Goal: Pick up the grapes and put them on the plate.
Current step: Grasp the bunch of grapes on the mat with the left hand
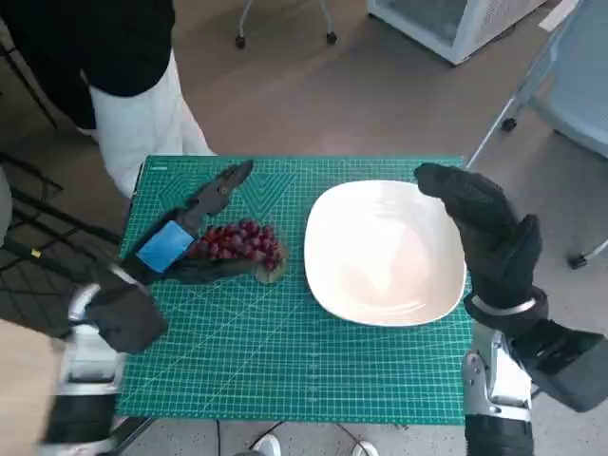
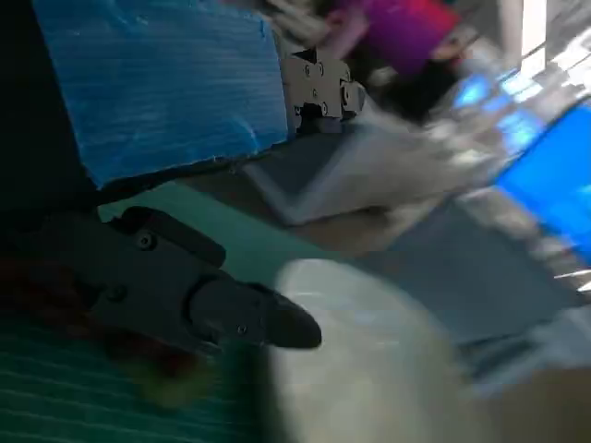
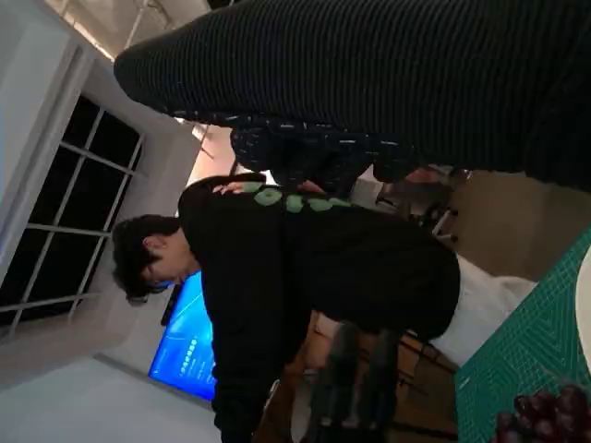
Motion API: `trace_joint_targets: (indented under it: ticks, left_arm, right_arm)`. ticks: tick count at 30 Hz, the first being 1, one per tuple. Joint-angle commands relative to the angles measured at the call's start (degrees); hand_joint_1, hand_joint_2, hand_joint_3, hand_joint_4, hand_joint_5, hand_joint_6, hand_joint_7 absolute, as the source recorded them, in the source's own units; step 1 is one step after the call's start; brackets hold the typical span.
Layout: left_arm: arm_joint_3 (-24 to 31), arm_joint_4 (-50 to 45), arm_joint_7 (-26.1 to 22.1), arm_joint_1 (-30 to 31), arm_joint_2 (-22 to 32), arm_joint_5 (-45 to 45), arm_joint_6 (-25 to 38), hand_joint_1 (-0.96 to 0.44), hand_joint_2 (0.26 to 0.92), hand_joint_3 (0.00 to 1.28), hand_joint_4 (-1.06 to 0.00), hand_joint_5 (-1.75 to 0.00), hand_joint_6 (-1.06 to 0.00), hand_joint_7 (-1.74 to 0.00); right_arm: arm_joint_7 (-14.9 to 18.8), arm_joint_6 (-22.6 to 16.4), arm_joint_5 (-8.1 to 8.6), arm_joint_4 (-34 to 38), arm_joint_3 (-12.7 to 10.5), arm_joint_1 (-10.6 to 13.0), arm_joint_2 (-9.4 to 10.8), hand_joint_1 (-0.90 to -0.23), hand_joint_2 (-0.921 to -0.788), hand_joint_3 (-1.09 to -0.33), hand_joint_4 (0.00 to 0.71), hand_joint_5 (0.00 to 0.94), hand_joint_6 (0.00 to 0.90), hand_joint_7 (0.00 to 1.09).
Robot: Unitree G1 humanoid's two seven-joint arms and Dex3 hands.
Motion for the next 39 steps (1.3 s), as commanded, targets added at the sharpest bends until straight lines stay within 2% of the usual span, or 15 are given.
trace_joint_targets:
  ticks: [1, 8, 19, 39]
  left_arm:
    - [-3.8, -7.4, -0.2, 2.1, 1.4, 7.2, 10.6, -0.56, 0.734, 0.0, 0.0, 0.0, -0.05, -0.02]
    - [-8.7, -7.0, 0.4, 0.3, 0.9, 12.7, 19.8, -0.48, 0.708, 0.0, 0.0, 0.0, -0.11, -0.03]
    - [-15.5, -0.5, 1.5, -5.0, -0.5, 17.3, 27.6, -0.43, 0.705, 0.0, 0.0, 0.0, -0.13, -0.01]
    - [-25.0, 20.7, 5.5, -17.5, -3.7, 19.5, 27.7, -0.39, 0.708, 0.0, 0.0, 0.0, -0.13, 0.0]
  right_arm:
    - [-0.1, 0.7, 0.04, 0.7, 0.1, 1.0, 0.0, -0.502, -0.921, -0.595, 0.279, 0.002, -0.001, 0.53]
    - [-0.2, 0.8, -0.07, 0.3, 0.3, 1.2, 0.3, -0.501, -0.921, -0.597, 0.28, 0.002, -0.001, 0.53]
    - [-0.2, 1.1, 0.11, -0.2, 0.2, 1.7, 0.1, -0.501, -0.921, -0.597, 0.28, 0.002, -0.001, 0.53]
    - [0.0, 1.9, 0.28, -0.8, 0.1, 2.2, -0.3, -0.502, -0.921, -0.596, 0.28, 0.001, -0.001, 0.53]
